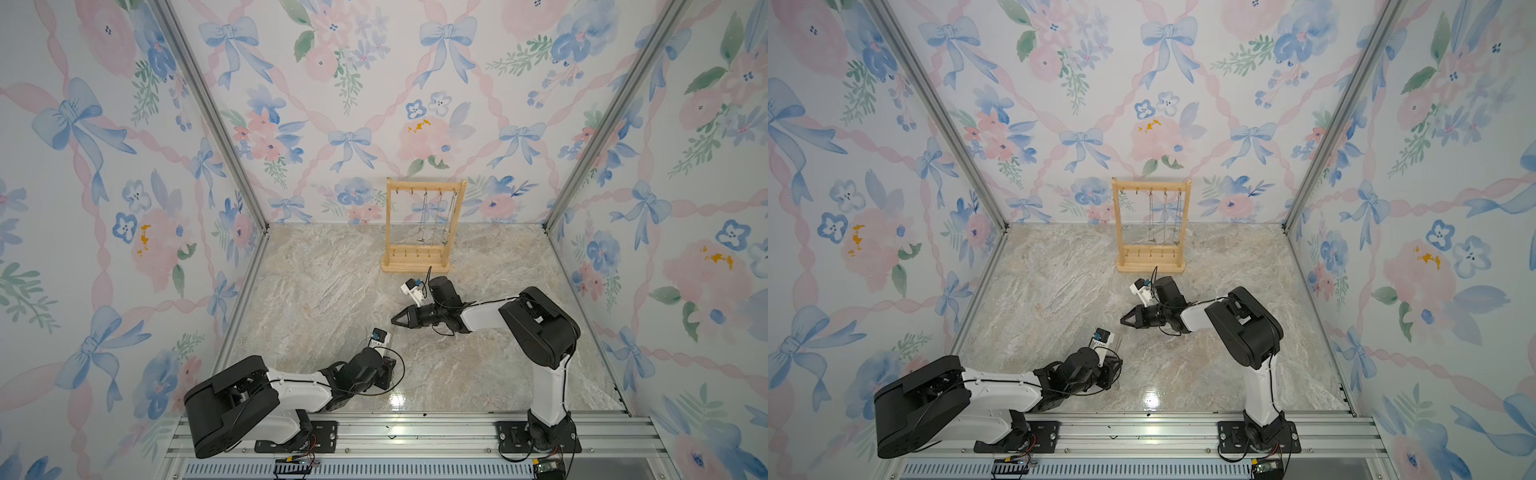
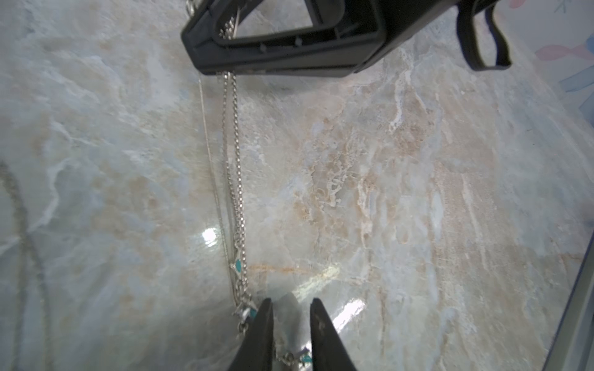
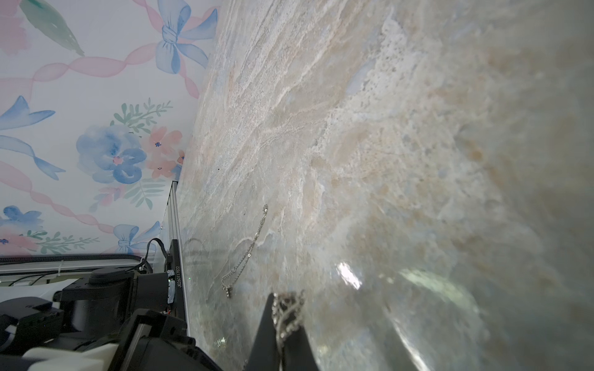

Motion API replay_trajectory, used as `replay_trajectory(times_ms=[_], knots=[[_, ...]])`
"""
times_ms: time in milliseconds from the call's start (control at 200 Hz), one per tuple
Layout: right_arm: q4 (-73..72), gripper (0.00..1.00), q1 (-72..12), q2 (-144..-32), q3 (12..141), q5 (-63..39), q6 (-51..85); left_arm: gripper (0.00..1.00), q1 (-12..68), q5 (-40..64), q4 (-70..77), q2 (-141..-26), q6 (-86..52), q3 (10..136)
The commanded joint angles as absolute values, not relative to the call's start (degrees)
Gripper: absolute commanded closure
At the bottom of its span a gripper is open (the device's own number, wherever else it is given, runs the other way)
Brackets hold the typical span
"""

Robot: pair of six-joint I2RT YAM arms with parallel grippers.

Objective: Take the necklace off the jewelry display stand
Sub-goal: Place the necklace at the center of the board.

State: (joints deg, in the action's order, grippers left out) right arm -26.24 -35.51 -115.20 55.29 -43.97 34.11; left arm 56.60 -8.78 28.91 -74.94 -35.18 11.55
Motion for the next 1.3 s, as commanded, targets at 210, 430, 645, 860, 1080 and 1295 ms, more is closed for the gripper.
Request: replay_trajectory(times_ms=[210,430,645,860,1080,1295], knots=[[-23.7,1.0,-33.9,-117.4,59.0,-43.4,33.1,0.76,56.9,-8.0,25.5,-76.3,-37.3,9.4],[-22.6,1.0,-33.5,-118.1,60.2,-43.1,32.6,0.76,57.0,-7.5,26.5,-78.2,-37.6,9.8],[-21.4,1.0,-33.2,-119.1,61.5,-42.6,32.3,0.76,57.0,-7.3,27.5,-80.9,-37.4,11.0],[-20.5,1.0,-32.8,-120.2,63.0,-42.1,32.2,0.77,57.0,-7.8,27.9,-83.3,-36.9,12.3],[-19.3,0.97,-32.6,-121.3,64.5,-41.4,32.1,0.77,56.7,-8.9,27.9,-84.5,-36.7,12.7],[-18.3,0.95,-32.6,-122.0,65.5,-40.4,31.9,0.77,55.9,-9.4,28.0,-85.6,-36.7,12.8]])
